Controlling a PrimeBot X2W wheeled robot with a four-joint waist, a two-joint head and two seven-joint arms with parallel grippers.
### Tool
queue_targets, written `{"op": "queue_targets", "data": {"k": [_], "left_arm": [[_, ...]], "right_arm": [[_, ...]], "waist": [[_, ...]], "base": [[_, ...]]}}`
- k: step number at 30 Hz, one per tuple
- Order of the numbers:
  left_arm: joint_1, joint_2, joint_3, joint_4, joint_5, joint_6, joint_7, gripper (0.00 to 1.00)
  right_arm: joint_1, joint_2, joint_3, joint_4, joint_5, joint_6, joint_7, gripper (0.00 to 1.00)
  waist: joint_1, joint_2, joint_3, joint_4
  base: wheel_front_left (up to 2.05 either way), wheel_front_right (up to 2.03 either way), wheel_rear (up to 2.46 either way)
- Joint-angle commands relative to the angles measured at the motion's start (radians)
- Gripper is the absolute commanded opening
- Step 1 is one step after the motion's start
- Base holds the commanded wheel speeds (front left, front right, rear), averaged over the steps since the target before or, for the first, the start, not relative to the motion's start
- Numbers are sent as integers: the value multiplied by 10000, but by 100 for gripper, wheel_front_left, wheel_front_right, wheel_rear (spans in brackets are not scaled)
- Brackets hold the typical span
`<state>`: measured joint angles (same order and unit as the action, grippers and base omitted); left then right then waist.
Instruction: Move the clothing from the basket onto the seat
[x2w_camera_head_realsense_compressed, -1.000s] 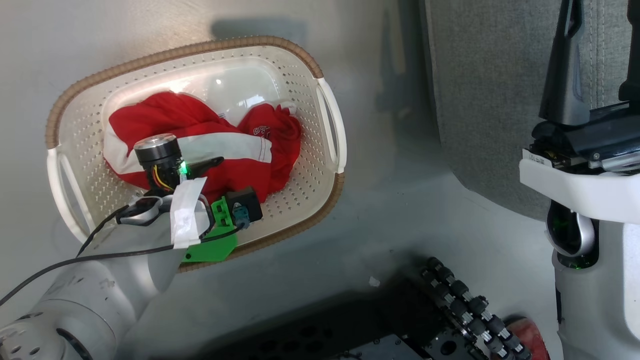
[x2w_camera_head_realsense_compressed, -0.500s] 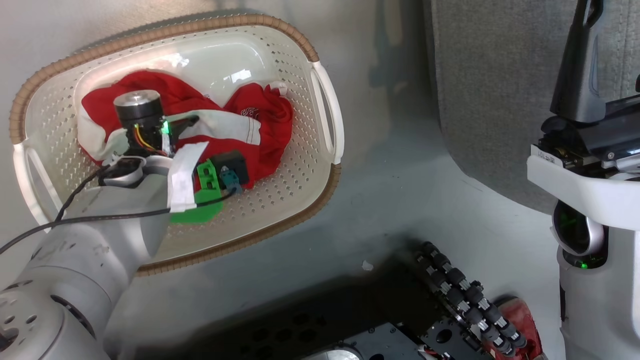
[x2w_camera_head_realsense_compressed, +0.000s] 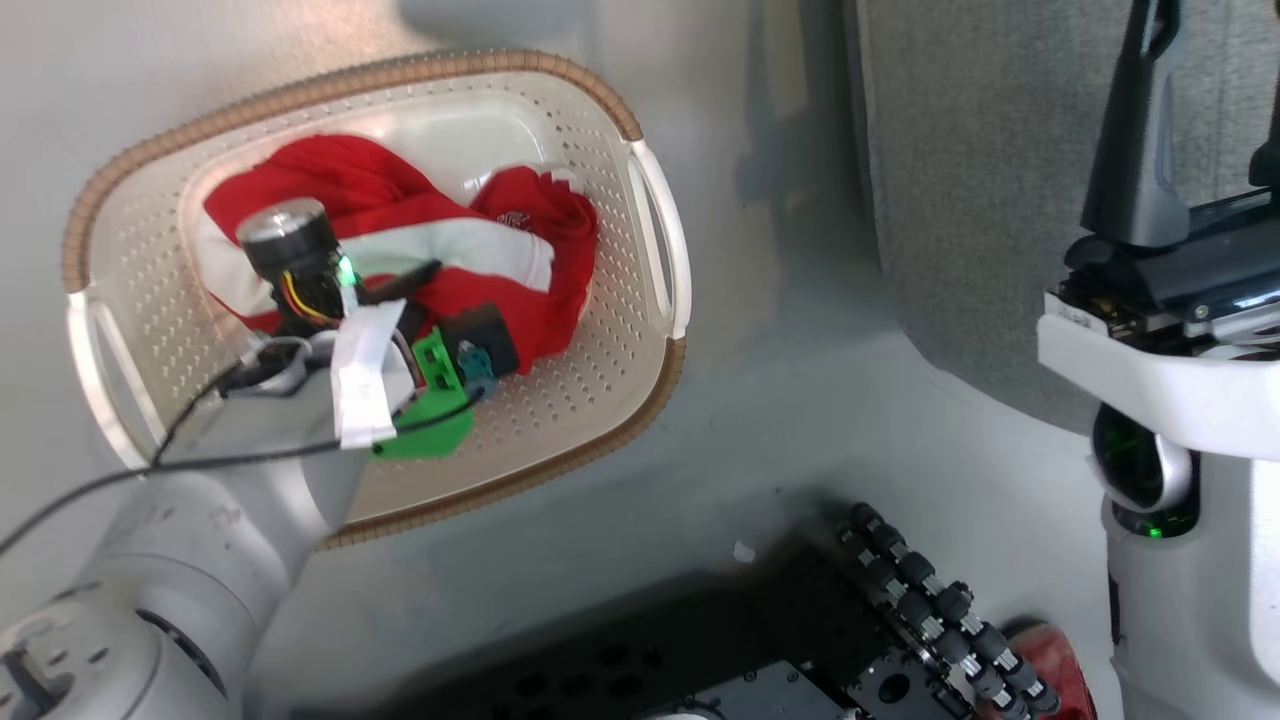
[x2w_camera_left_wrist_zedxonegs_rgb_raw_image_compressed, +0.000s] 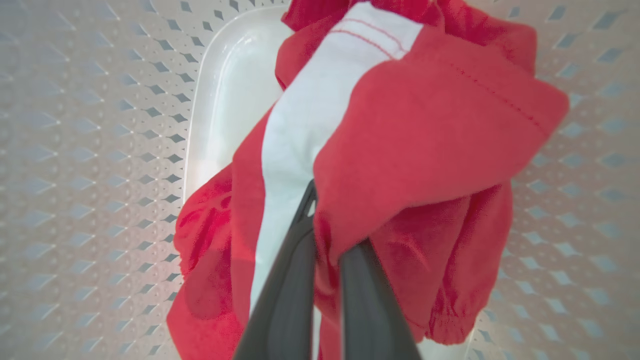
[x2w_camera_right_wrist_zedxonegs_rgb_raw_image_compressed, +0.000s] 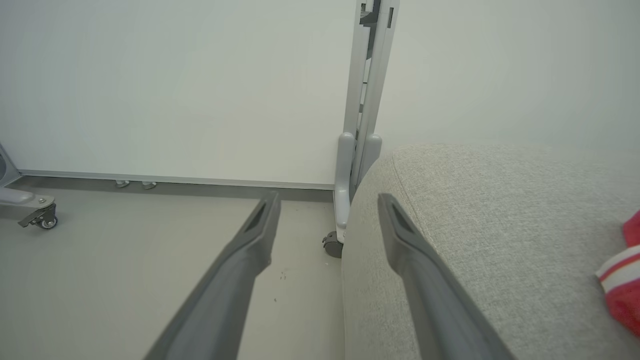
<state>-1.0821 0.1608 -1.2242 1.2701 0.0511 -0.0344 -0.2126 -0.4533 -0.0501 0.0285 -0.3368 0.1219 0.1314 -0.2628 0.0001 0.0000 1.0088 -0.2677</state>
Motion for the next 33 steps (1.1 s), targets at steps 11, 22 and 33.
{"op": "queue_targets", "data": {"k": [11,22,33], "left_arm": [[1789,-463,1030,-679,-1594,401,-535,0],[4113,-1,2357,-2991,-2859,1201,-538,0],[6587,244,4038,-5405,-3711,1757,-532,0]], "right_arm": [[667,-133,528,602,-60,-14,-31,100],[1937,-265,921,1600,-199,-14,-31,100],[3840,-522,1349,2592,234,-14,-31,100]], "waist": [[-1,0,-2766,443],[-1,0,-5789,976],[-1,0,-8909,1194]], "base": [[0,0,0],[0,0,0],[0,0,0]]}}
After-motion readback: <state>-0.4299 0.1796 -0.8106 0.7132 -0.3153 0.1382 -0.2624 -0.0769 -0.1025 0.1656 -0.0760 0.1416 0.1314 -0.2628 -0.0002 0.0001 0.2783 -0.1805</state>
